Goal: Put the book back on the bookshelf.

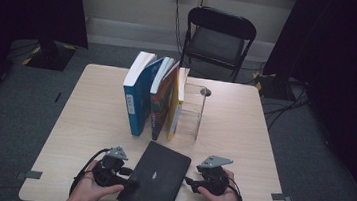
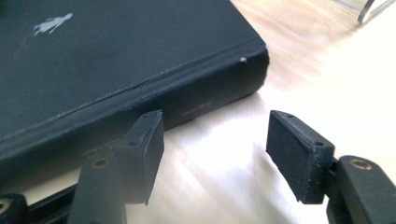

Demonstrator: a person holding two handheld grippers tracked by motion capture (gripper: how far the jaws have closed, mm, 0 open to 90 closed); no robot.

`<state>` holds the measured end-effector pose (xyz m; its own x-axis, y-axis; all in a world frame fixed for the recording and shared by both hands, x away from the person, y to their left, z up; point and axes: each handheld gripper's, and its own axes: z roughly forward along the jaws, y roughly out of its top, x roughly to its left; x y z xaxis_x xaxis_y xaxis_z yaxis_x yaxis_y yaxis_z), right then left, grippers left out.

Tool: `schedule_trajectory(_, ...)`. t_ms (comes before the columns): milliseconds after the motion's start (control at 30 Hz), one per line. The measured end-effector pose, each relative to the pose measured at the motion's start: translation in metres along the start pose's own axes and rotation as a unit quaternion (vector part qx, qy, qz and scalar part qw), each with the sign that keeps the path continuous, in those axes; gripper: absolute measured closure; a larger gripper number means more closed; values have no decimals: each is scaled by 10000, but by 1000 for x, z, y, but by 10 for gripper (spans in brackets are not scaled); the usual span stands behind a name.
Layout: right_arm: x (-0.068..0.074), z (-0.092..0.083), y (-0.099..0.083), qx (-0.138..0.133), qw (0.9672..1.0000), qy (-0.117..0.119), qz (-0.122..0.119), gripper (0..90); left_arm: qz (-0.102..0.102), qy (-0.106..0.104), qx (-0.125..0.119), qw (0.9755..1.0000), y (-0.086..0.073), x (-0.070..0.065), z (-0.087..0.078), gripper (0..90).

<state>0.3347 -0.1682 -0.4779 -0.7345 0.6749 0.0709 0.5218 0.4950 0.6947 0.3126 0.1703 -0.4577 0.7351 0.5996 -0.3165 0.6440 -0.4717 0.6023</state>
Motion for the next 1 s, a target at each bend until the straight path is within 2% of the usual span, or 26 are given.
schedule_trajectory(67, -1, 3, 4, 2, 10000, -17, -22, 366, -173, -98, -56, 9998, -1, 3, 2, 437)
schedule_trajectory(200, -1, 9, 9, -31, 9999, -109, -98, 370, -342, -200, -100, 9992, 7, 10, 12, 357)
schedule_trajectory(333, -2, 10, 9, -42, 9999, -102, -57, 350, -431, -281, -280, 9983, 11, 20, 17, 362)
schedule_trajectory(500, -6, 14, 12, -48, 10000, -51, 23, 338, -527, -101, -366, 9979, 16, 23, 20, 340)
schedule_trajectory(633, -7, 19, 17, -56, 9999, -100, -19, 340, -566, -7, -249, 9981, 14, 20, 15, 341)
schedule_trajectory(733, -8, 24, 21, -101, 9998, -160, -13, 351, -546, -63, -184, 9983, 10, 19, 12, 344)
schedule_trajectory(867, -7, 28, 24, -138, 9997, -207, -42, 359, -623, -63, -227, 9978, 5, 18, 9, 357)
schedule_trajectory(1000, -5, 27, 23, -156, 9996, -220, -67, 365, -614, 8, -348, 9975, 9, 20, 15, 301)
